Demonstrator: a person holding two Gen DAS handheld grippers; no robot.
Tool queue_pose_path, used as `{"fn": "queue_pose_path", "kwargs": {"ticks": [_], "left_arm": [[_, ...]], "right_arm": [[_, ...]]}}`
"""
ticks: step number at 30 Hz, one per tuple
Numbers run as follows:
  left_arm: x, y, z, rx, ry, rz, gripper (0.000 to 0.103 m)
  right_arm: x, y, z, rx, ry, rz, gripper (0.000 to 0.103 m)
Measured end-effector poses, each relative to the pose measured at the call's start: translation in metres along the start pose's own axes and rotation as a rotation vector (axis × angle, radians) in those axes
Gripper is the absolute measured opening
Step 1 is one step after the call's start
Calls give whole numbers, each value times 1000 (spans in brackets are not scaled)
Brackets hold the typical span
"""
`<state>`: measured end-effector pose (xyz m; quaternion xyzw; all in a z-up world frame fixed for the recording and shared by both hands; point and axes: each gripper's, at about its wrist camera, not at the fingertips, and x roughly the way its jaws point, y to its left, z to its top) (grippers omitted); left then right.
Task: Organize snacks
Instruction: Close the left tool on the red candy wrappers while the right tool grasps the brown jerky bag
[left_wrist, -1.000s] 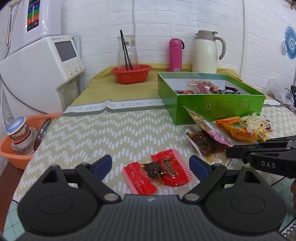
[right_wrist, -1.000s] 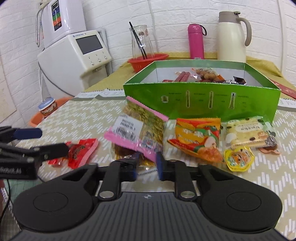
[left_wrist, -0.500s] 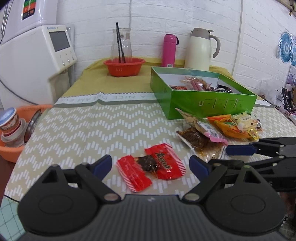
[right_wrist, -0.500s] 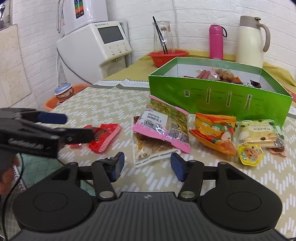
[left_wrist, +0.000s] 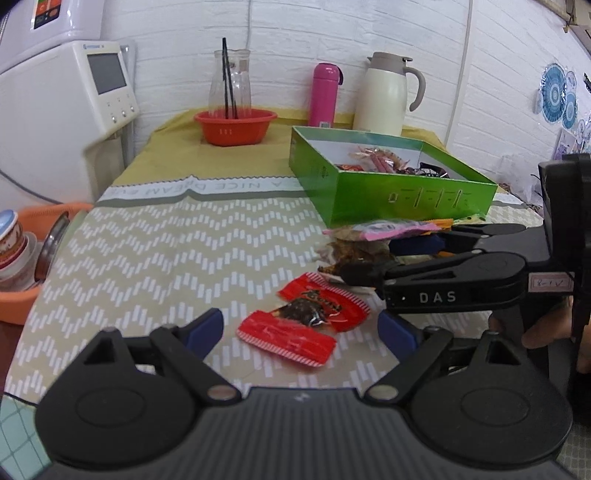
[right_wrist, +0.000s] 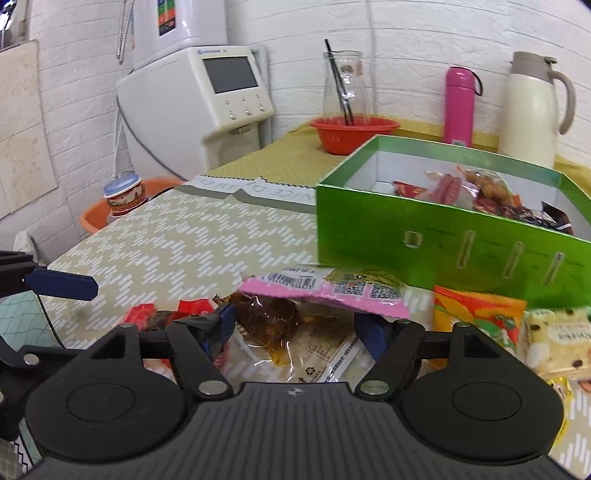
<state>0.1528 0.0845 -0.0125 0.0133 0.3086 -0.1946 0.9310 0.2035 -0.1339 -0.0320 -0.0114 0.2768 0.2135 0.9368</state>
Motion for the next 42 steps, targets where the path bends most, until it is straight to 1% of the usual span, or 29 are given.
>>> {"fn": "queue_pose_path", "kwargs": {"ticks": [1,3,6,9,10,11,12,13,14,17,20,24,27,29,30,31,32,33,35,36,39,40,41,42], "left_arm": [[0,4,-1,-9,2,-6,91],[-3,11,-1,-28,5,-23,91],[-11,22,-1,-48,0,-32,91],[-17,35,-3,-95,7,-48,91],[-18,39,-5,-115,17,-53,91],[-18,42,-6,-130,26,-57,91],[-18,44,-7,-138,31,-56,91],[-18,44,-8,-139,34,-52,91],[-17,43,-9,-133,35,-52,91],[-14,35,-6,-100,32,-66,91],[-7,21,2,-26,29,-72,91],[12,-8,10,159,52,-78,91],[32,-20,14,248,88,-89,91],[47,-22,14,283,132,-81,91],[52,-20,14,276,153,-75,91],[52,-16,14,238,162,-91,91],[52,-14,14,210,182,-99,90],[48,-14,12,203,180,-96,74],[39,-15,10,193,174,-119,50],[36,-17,9,193,180,-111,51],[32,-22,6,215,170,-89,51],[32,-24,6,209,170,-87,52],[32,-25,6,204,163,-79,62],[31,-27,6,203,155,-74,75]], "right_arm": [[0,0,1,-8,-2,36,103],[-1,3,2,-36,-12,79,103],[2,15,5,-149,-16,99,103],[9,24,9,-238,-22,149,103],[14,26,10,-265,-7,159,101],[19,27,12,-273,23,154,93],[20,26,13,-270,26,144,81],[18,24,15,-247,34,143,78],[15,19,15,-213,34,140,76],[1,4,8,-123,33,103,75],[-18,-6,-4,-81,42,46,75],[-46,-16,-20,-16,60,34,75],[-61,-20,-30,5,62,35,76],[-67,-21,-32,8,67,28,76],[-67,-21,-32,8,69,25,76],[-68,-22,-32,9,72,23,76],[-68,-22,-32,11,74,21,76],[-69,-23,-33,12,73,22,76],[-69,-22,-33,4,73,23,77],[-68,-21,-33,-4,74,23,77],[-67,-20,-33,-24,81,32,85],[-67,-19,-33,-33,80,31,85],[-68,-19,-33,-37,81,30,85],[-68,-19,-34,-39,82,30,85]]}}
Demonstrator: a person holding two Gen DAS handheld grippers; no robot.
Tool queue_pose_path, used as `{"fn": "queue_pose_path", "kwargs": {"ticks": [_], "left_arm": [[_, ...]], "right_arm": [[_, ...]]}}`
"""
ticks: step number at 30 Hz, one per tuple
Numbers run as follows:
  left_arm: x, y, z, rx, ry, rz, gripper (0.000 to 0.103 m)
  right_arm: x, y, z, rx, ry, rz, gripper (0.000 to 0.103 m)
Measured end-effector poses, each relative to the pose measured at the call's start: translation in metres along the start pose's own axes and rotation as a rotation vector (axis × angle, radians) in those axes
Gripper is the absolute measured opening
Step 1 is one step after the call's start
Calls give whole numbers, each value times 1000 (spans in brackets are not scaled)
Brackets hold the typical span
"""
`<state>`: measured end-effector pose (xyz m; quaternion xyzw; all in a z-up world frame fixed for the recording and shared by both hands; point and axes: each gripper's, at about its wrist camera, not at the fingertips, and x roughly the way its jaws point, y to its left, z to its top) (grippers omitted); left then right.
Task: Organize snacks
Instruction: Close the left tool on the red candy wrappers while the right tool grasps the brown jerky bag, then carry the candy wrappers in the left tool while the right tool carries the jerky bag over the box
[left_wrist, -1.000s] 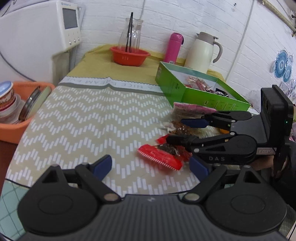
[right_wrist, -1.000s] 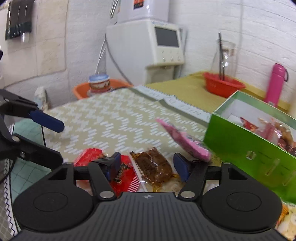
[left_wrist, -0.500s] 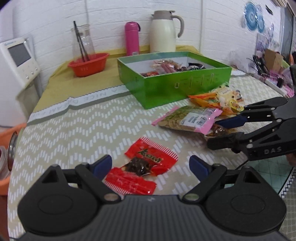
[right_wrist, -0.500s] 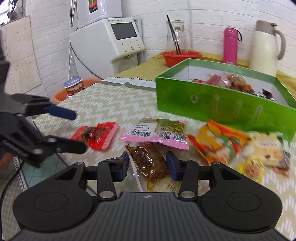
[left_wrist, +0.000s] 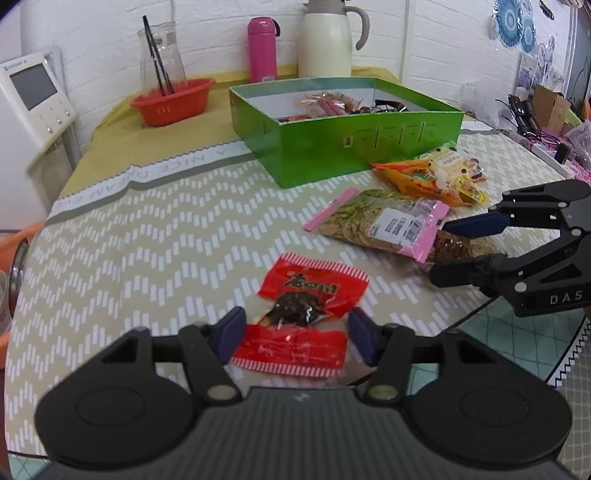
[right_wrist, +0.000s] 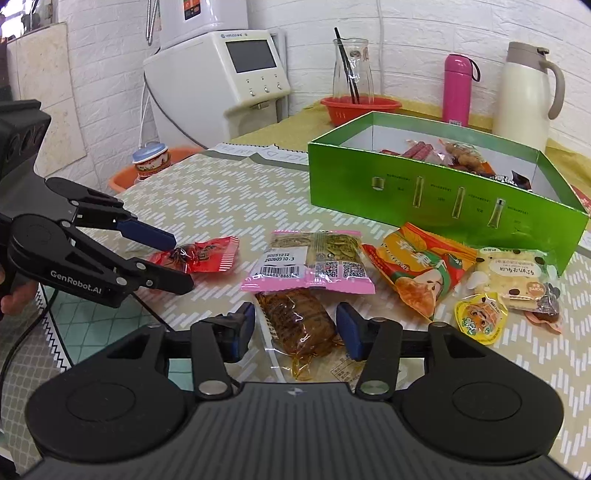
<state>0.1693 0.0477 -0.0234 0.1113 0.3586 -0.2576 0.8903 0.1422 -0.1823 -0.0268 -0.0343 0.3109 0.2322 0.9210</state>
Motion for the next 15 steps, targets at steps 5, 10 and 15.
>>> {"fn": "queue_pose_path", "kwargs": {"ticks": [5,10,15], "left_arm": [[4,-10,1,25,-24,11,66],[-2,-11,2,-5,-28,11,42],[-17,-13,0,-56,-61,32,32]], "right_arm": [[1,0,-6,-9,12,-1,86],[-1,10,-10,-66,3,-42,74],[-10,11,-13,-15,-3,3,73]]}}
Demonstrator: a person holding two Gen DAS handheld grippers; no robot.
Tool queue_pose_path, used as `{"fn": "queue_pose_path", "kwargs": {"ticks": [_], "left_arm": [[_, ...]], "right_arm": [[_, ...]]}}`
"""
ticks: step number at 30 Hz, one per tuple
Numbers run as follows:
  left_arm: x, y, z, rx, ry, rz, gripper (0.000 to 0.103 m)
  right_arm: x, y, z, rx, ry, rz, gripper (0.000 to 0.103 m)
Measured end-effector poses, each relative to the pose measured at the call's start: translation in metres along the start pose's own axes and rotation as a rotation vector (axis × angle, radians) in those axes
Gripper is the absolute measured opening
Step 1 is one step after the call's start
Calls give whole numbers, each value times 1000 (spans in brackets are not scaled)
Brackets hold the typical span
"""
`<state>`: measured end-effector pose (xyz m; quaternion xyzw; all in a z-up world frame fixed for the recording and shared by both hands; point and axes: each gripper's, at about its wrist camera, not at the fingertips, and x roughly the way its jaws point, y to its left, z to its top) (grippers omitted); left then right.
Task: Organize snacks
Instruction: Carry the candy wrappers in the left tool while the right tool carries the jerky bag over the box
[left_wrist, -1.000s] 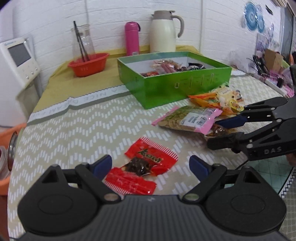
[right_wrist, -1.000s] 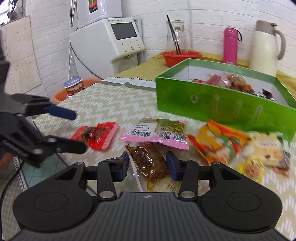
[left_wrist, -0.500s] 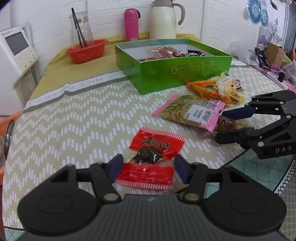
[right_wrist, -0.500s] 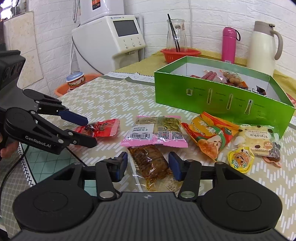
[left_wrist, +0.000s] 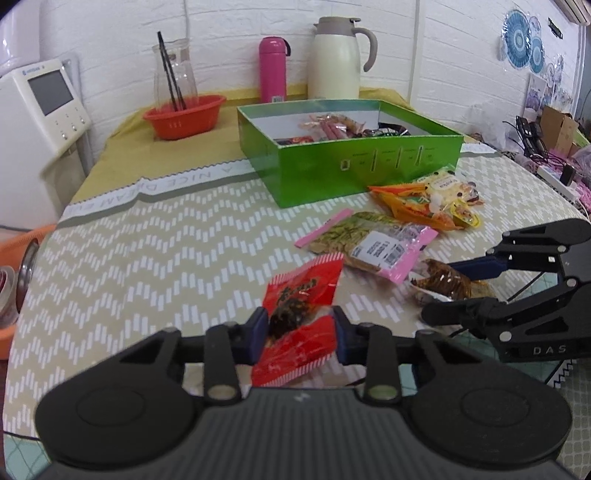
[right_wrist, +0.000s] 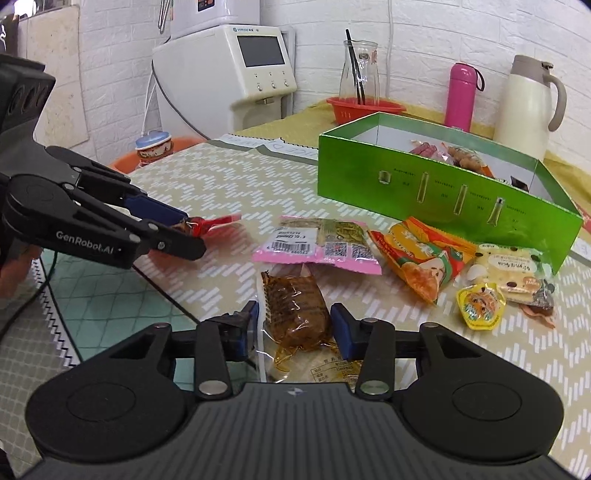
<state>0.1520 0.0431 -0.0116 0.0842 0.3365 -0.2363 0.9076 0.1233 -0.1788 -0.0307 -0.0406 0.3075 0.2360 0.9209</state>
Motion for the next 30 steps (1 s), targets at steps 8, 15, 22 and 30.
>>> {"fn": "queue_pose_path", "kwargs": {"ticks": [8,15,22,30], "left_arm": [[-31,-8,8,-48,-94,-59,13],[-34,-14,20,-73,-122,-101,13],[-45,-23,58,-66,-203,-119,13],[-29,-30,126,-63,-285,-80,5]], "right_arm": [[-40,11,7,-7,-76,56,72],[-63,0,24,-6,-158,23,62],[-71,-25,46,30,-231,-31,62],[-60,-64,80,73,-294,-128,62]]}}
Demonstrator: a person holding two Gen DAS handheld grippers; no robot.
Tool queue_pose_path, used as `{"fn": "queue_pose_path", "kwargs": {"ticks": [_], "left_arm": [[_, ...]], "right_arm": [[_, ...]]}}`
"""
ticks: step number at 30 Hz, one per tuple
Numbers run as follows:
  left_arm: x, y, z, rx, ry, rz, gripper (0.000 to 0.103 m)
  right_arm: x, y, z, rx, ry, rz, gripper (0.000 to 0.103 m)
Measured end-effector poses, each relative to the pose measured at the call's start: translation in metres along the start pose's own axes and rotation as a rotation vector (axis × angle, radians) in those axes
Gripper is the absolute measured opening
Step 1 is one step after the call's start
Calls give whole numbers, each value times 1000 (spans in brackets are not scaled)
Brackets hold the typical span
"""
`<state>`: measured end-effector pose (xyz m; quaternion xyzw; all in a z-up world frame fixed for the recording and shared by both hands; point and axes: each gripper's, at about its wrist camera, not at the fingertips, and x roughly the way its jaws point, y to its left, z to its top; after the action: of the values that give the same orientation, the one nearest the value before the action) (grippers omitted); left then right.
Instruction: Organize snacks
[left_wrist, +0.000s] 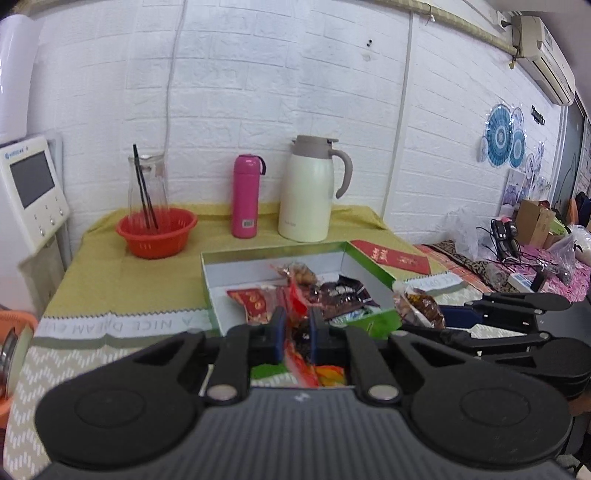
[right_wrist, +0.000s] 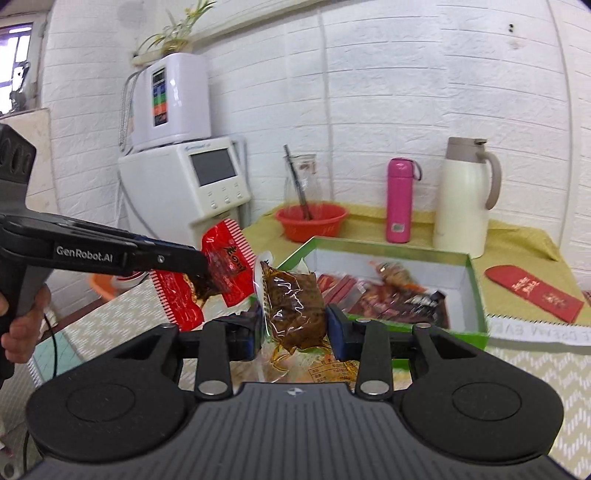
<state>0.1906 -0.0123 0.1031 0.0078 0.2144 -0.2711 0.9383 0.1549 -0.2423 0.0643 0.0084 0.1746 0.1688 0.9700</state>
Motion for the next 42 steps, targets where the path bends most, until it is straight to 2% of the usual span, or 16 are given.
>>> {"fn": "queue_pose_path", "kwargs": {"ticks": [7,10,13,14,17,18,20,25,29,31,37,42], "left_arm": [[55,6,29,-21,3,8,3],[77,10,30,-39,37,11,0],[78,11,23,-9,51,-1,0],[75,11,20,2,49,4,5],[57,17,9,-10,23,35,73],[48,20,4,-17,-6,49,73],[38,27,-2,-29,9,40,73],[36,37,-30,-41,106,48,75],[59,44,-59,-68,224,38,75],[74,45,-68,-85,265,59,75],[107,32,-80,10,322,116,77],[115,55,-84,-93,303,134,78]], "right_arm": [[40,-37,11,38,20,-93,63],[53,-51,7,76,46,-108,62],[54,-55,1,88,61,-98,62],[55,-55,0,79,65,-101,62],[53,-52,-6,82,78,-88,63],[51,-50,-8,84,79,-81,63],[48,-45,-9,76,79,-70,63],[38,-35,-8,61,62,-46,63],[33,-29,-9,49,61,-33,63],[34,-27,-10,51,67,-27,63],[34,-29,-18,61,87,-24,63],[35,-34,-22,75,97,-26,63]]}}
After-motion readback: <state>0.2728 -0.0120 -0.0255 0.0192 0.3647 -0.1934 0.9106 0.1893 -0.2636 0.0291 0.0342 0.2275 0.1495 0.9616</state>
